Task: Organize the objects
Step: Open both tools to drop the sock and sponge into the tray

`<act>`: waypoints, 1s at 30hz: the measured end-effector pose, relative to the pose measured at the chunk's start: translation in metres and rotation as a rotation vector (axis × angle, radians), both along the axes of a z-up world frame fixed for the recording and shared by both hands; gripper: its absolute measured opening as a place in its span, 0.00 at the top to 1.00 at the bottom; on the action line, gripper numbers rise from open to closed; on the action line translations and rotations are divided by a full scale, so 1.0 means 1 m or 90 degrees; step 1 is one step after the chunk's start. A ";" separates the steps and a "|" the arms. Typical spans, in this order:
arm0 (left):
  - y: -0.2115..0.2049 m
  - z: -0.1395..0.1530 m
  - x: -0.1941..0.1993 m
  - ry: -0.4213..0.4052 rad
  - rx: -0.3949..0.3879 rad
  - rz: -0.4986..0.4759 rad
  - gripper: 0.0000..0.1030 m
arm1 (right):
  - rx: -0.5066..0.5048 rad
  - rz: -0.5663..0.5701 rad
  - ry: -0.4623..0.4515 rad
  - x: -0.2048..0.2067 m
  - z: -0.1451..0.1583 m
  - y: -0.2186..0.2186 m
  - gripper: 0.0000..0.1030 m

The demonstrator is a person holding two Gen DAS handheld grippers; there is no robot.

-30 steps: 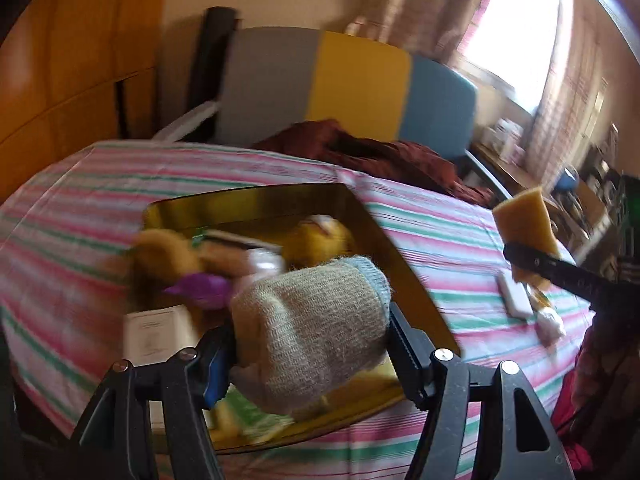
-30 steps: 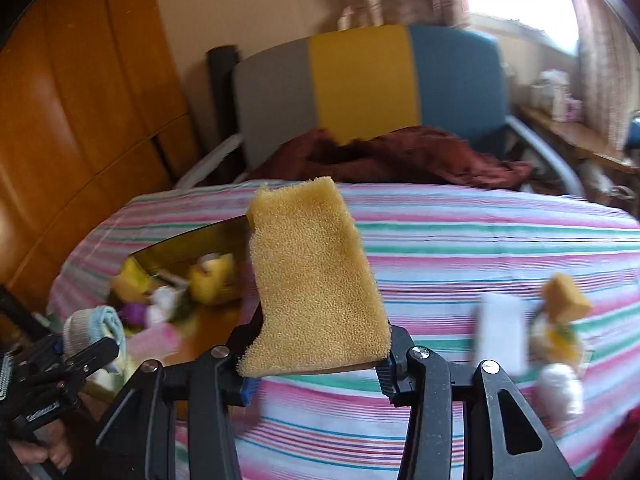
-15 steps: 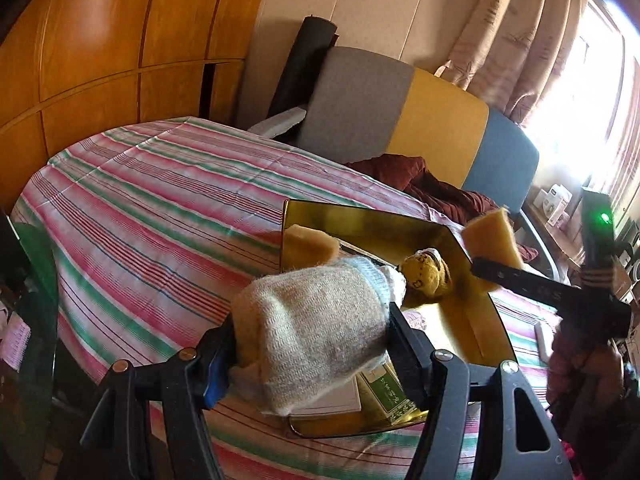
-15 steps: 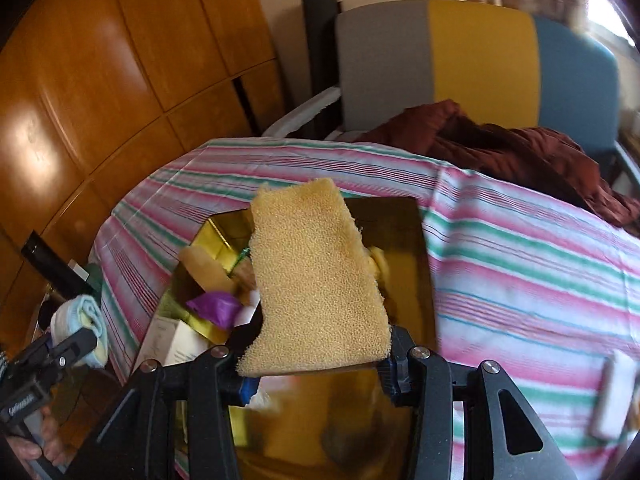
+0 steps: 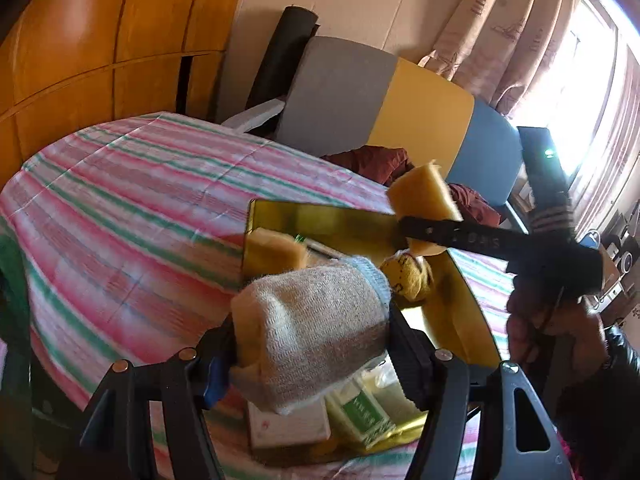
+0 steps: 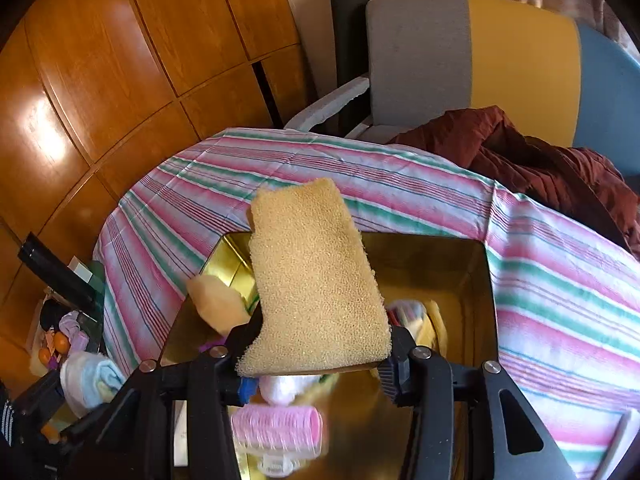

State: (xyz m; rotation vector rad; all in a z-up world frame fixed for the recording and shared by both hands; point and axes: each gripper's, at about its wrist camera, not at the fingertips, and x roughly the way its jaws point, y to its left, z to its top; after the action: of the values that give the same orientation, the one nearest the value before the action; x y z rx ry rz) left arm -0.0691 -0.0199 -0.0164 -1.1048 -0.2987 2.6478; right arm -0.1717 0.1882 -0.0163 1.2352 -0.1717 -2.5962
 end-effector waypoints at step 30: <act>0.012 -0.003 -0.019 -0.002 -0.068 0.054 0.21 | -0.039 -0.089 0.004 0.062 -0.008 0.031 0.25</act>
State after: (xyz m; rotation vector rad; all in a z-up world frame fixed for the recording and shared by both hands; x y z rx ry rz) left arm -0.0885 -0.0080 -0.0198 -1.1517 -0.2116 2.7654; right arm -0.1092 0.2190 -0.0244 1.2355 -0.3445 -2.6897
